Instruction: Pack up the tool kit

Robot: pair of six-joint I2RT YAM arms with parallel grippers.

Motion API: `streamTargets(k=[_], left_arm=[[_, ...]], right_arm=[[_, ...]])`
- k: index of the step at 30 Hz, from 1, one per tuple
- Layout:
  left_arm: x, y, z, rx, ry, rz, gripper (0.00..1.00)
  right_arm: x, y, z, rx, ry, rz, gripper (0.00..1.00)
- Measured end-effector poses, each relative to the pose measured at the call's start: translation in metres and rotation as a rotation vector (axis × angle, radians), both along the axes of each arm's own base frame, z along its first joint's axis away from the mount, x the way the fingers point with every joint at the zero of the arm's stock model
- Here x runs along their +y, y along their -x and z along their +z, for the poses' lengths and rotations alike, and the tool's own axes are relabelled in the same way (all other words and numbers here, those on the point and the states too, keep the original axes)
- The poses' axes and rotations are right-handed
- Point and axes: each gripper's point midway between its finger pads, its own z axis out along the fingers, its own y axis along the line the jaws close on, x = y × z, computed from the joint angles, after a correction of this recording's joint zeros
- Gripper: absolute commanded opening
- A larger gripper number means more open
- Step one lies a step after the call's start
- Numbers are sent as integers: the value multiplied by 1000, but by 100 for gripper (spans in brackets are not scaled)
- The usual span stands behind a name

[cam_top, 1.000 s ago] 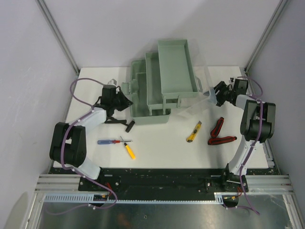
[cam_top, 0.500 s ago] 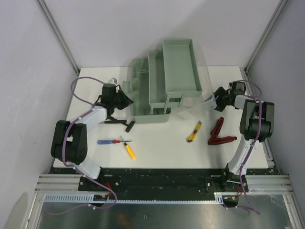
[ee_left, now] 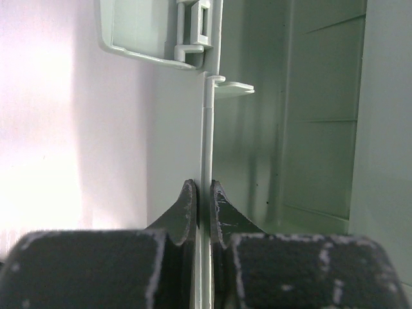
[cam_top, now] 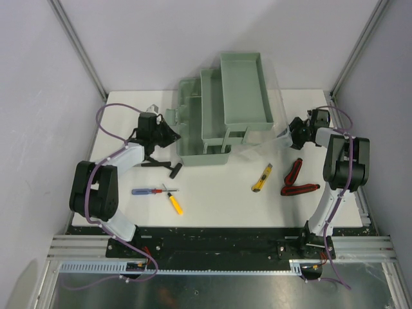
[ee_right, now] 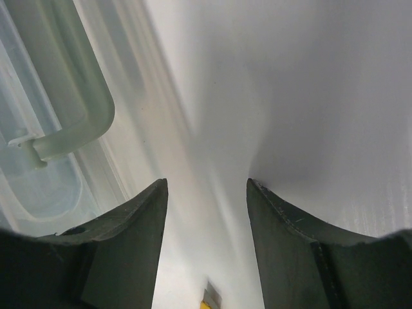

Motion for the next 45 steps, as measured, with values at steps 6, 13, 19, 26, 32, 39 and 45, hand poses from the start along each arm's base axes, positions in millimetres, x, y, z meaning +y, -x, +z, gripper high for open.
streamTargets(k=[6, 13, 19, 26, 32, 39, 45], left_arm=[[-1, -1, 0, -4, 3, -2, 5], [-1, -2, 0, -6, 3, -2, 4], [-4, -4, 0, -13, 16, -15, 5], [-5, -4, 0, -14, 17, -20, 22], [-6, 8, -12, 43, 4, -36, 62], [-4, 17, 0, 24, -28, -73, 94], [-3, 17, 30, -69, -42, -92, 93]], right_arm=[[-12, 1, -1, -29, 108, 22, 58], [-40, 12, -1, -42, 149, -8, 58], [-32, 13, 1, -73, 121, 37, 58], [-19, 13, 1, -92, 113, 83, 58], [-25, 21, 5, -46, 148, 4, 60], [-41, 28, 79, -140, 227, -136, 66], [-44, 41, 160, -315, 281, -197, 69]])
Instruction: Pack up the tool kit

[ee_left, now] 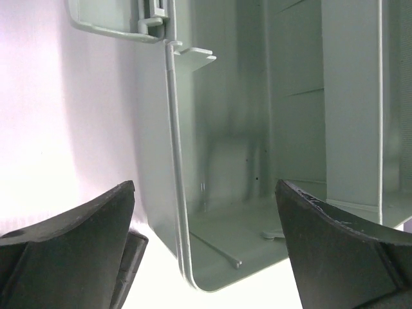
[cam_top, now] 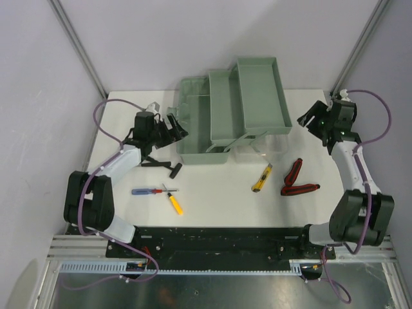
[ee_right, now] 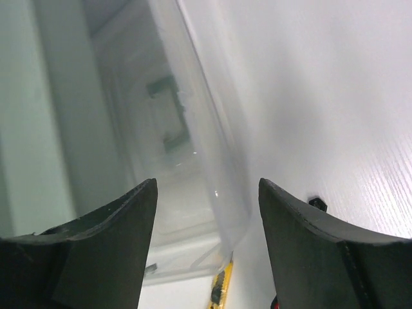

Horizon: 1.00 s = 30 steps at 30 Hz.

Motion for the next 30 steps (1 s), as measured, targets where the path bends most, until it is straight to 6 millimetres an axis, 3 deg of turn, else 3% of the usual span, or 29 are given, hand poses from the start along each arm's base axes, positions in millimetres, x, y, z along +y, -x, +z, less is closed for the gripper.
streamTargets(k=[4, 8, 13, 15, 18, 23, 25, 30], left_arm=[[2, 3, -4, 1, -18, -5, 96], [17, 17, -6, -3, -68, 39, 99], [50, 41, 25, -82, -128, 182, 99], [64, 49, 35, -99, -127, 262, 99], [84, 67, 31, -75, -99, 391, 99], [115, 100, -11, 63, -50, 566, 99], [120, 104, -20, 101, -37, 602, 99], [131, 100, -42, 204, 3, 684, 81]], right_arm=[[9, 14, 40, -94, 28, 33, 70], [38, 31, 79, -203, 64, 147, 70], [85, 59, 110, -303, 117, 327, 70], [98, 68, 113, -313, 128, 376, 70], [106, 76, 111, -302, 140, 414, 70], [112, 84, 99, -247, 135, 434, 69], [116, 87, 96, -236, 133, 446, 69], [119, 89, 92, -216, 137, 447, 69]])
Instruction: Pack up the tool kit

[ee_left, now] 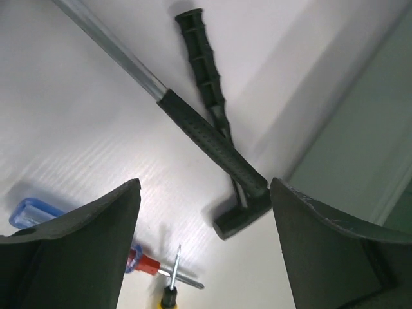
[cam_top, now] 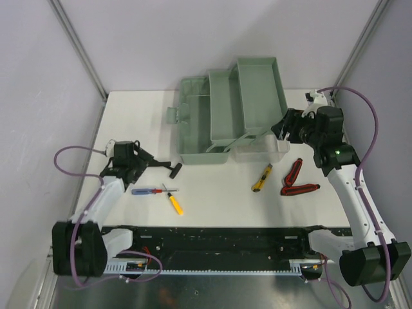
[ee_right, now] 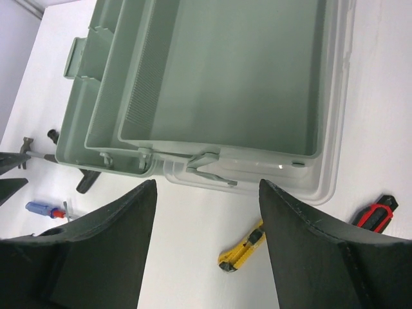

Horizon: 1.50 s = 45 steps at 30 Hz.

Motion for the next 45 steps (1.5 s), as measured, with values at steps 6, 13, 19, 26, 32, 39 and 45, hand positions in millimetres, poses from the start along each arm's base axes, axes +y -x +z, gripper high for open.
streamTargets(k=[6, 13, 19, 26, 32, 39, 45], left_arm=[[1, -21, -28, 135, 52, 31, 70], [-1, -39, -40, 183, 78, 56, 61], [-1, -40, -51, 213, 94, 82, 61], [-1, -40, -63, 240, 103, 97, 57], [-1, -47, -72, 242, 86, 72, 42], [0, -52, -70, 220, 70, 51, 6], [0, -44, -60, 195, 59, 40, 0]], right_arm=[[-3, -8, -12, 33, 14, -25, 69], [-9, -14, -21, 56, 27, -51, 68], [-23, -19, -25, 71, 27, -93, 68], [-28, -23, -31, 91, 23, -100, 68], [-26, -23, -32, 93, 17, -90, 67], [-27, -23, -31, 90, 17, -92, 67], [-28, -21, -26, 76, 16, -96, 67]])
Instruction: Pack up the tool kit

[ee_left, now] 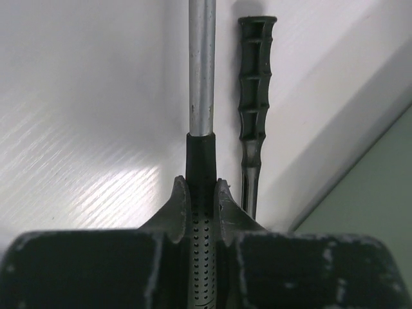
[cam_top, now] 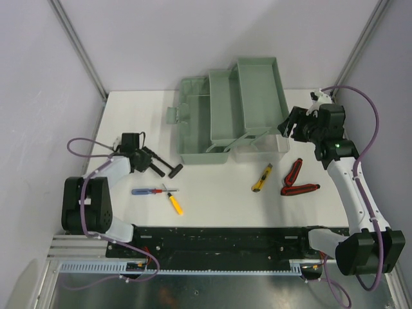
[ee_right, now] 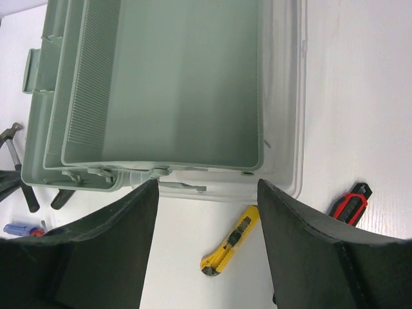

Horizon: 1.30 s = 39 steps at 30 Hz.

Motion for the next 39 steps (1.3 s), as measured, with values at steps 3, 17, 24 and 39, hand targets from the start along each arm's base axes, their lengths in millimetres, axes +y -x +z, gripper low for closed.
streamTargets(k=[3, 17, 24, 39], left_arm=[[0, 7, 7, -15, -1, 1, 0], [-17, -15, 120, -303, -123, -180, 0], [-104, -66, 193, -497, -153, -506, 0], [-192, -137, 111, -361, -150, -786, 0]], right_arm=[[0, 0, 3, -12, 1, 0, 67], [0, -2, 9, -37, -3, -1, 67], [-1, -1, 10, -39, -2, -2, 67], [-5, 3, 18, -64, 2, -15, 67]])
